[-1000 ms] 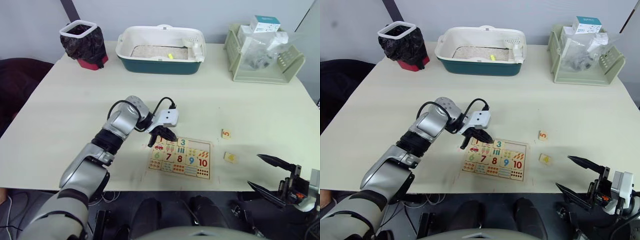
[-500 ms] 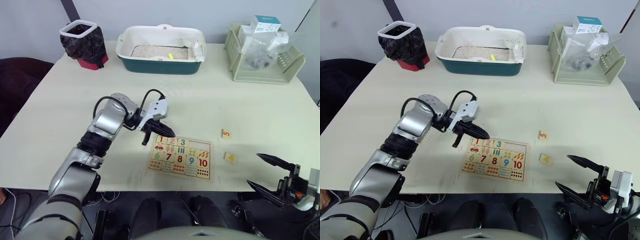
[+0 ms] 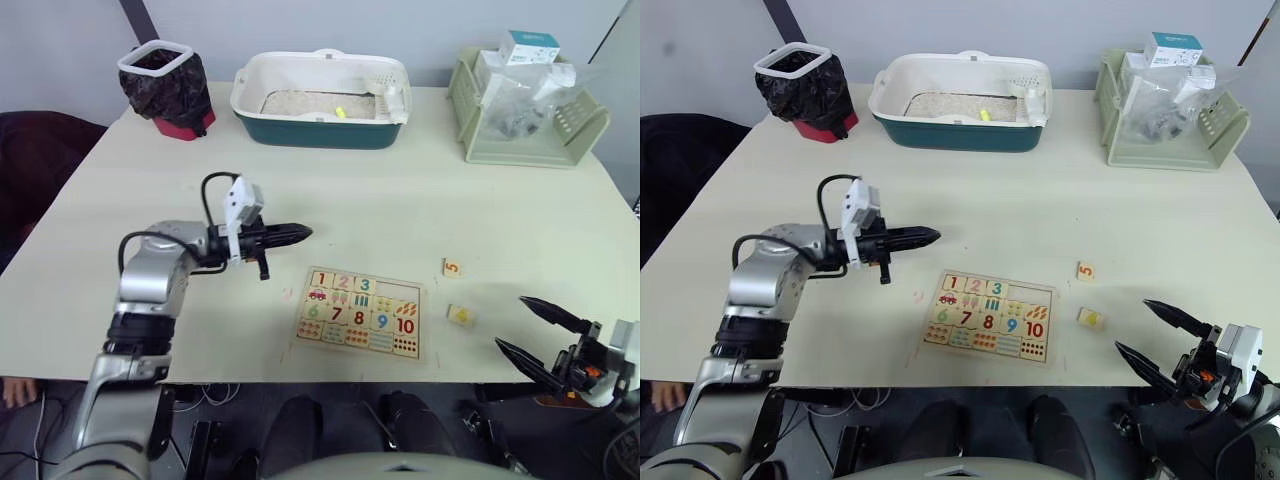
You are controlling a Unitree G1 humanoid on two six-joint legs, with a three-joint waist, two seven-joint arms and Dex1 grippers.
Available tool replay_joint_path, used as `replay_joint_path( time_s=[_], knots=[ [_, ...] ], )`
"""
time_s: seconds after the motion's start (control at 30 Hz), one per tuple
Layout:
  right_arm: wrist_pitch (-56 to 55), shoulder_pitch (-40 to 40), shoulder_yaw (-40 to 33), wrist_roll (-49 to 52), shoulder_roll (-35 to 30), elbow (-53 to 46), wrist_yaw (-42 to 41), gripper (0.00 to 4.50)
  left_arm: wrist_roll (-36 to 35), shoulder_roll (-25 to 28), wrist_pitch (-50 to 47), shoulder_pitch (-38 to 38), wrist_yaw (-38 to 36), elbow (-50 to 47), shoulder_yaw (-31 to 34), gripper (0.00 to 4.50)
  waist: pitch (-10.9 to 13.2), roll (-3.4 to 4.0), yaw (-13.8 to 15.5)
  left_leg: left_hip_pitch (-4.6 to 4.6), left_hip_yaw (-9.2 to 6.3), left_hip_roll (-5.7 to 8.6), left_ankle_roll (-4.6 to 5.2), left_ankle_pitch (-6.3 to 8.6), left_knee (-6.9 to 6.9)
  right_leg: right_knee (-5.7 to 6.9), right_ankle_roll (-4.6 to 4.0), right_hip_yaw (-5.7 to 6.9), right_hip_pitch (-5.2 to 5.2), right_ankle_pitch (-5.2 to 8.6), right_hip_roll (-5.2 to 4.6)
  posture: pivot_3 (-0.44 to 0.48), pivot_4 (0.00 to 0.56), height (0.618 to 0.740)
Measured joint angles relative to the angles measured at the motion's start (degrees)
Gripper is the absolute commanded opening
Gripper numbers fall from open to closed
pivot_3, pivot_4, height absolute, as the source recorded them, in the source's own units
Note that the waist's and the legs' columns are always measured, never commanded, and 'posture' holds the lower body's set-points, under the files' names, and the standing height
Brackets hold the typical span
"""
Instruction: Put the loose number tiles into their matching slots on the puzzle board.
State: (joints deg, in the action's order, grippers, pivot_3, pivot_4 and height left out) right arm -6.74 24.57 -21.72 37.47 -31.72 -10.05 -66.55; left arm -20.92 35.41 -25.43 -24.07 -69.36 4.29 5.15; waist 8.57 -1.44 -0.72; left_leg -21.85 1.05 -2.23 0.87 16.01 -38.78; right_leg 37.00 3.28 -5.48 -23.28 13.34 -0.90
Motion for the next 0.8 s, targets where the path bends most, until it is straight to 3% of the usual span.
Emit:
replay_joint_path(
  time_s=[0.03, 0.2, 0.23, 0.67, 0.8],
  knots=[
    [0.3, 0.0, -0.2, 0.1, 0.0, 0.0, 0.2, 4.50, -0.5, 0.4, 0.0, 1.1, 0.4, -0.5, 0.7, 1.55, 0.0, -0.01, 0.0, 0.00, 0.00, 0.00, 0.00, 0.00, 0.00, 0.00, 0.00, 0.00, 0.00, 0.00, 0.00, 0.000, 0.150, 0.740],
    [2.1, 0.7, -1.6, 0.7, -0.9, 0.2, 0.5, 4.50, -3.8, 2.4, 1.0, 11.3, 3.2, -5.4, 8.1, 4.17, 0.0, 0.01, -0.2, 0.08, 0.08, -0.04, 0.00, 0.00, 0.01, 0.00, 0.00, -0.02, 0.02, 0.00, -0.04, 0.000, 0.150, 0.740],
    [2.4, 1.1, -2.1, 0.8, -1.1, 0.4, 0.6, 4.50, -4.4, 2.7, 1.0, 13.2, 3.4, -5.8, 9.4, 4.40, 0.0, 0.00, -0.1, 0.07, 0.06, -0.04, 0.00, 0.00, 0.02, 0.00, -0.01, 0.01, 0.01, 0.01, -0.04, 0.000, 0.150, 0.740],
    [2.9, 2.6, -5.0, 1.0, -1.7, 3.4, -1.5, 4.50, -6.3, 5.0, 10.4, 32.2, 2.1, -7.1, 17.8, 4.40, 0.0, 0.00, 0.0, 0.08, 0.15, -0.08, -0.01, 0.01, 0.04, -0.04, 0.23, -0.01, -0.03, 0.15, -0.08, 0.000, 0.150, 0.740],
    [1.9, 2.7, -5.6, 0.9, -1.8, 4.6, -2.9, 4.50, -6.4, 4.8, 12.1, 34.7, 2.7, -7.2, 18.7, 4.40, 0.0, -0.01, 0.0, 0.10, 0.16, -0.09, -0.01, 0.01, 0.04, -0.05, 0.24, -0.01, -0.02, 0.16, -0.10, 0.000, 0.150, 0.740]
  ],
)
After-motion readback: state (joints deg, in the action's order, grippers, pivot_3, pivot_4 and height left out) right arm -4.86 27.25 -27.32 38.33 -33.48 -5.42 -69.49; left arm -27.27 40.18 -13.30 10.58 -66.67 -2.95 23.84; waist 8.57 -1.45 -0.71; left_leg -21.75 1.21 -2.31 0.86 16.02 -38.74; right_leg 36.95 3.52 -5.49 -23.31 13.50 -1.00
